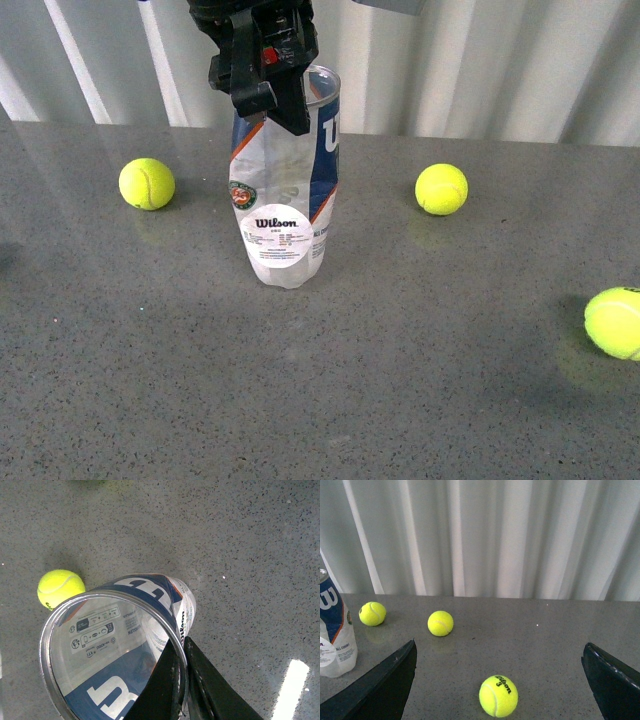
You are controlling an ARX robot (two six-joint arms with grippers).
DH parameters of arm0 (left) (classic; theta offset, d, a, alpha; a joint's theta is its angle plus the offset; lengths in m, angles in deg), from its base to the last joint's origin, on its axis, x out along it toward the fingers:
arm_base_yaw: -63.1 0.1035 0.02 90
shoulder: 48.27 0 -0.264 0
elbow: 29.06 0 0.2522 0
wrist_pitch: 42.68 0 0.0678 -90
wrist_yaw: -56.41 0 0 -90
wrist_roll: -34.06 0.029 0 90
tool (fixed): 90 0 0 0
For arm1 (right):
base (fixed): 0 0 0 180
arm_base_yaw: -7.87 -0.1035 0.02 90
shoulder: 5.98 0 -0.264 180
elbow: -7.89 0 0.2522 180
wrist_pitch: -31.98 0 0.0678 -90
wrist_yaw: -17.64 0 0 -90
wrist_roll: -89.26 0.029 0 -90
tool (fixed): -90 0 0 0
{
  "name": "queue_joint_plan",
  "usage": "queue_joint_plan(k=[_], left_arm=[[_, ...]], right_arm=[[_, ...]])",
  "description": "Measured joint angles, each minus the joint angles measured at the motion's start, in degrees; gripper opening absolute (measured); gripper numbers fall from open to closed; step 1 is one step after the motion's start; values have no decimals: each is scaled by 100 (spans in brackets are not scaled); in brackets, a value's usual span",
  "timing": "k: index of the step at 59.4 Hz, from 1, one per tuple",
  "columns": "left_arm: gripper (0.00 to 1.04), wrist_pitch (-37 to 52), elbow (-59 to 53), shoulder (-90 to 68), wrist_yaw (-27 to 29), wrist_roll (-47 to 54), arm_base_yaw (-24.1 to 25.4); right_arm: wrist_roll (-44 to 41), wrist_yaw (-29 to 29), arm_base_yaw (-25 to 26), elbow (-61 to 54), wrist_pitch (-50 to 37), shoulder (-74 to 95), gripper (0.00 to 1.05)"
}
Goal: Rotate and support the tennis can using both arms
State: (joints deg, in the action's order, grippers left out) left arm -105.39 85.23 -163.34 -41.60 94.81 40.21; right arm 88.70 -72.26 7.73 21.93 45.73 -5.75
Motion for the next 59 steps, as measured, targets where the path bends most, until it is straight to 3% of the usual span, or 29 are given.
queue_joint_plan(k=[28,36,59], left_arm=[[5,293,-391,2,-131,-111,153],[37,315,-444,-61,-48,-107,151],[97,227,-415,-59,-149,-243,216]], right_arm=[[0,0,2,0,0,0,97],[0,0,0,0,0,0,97],[0,0,0,0,0,0,97]])
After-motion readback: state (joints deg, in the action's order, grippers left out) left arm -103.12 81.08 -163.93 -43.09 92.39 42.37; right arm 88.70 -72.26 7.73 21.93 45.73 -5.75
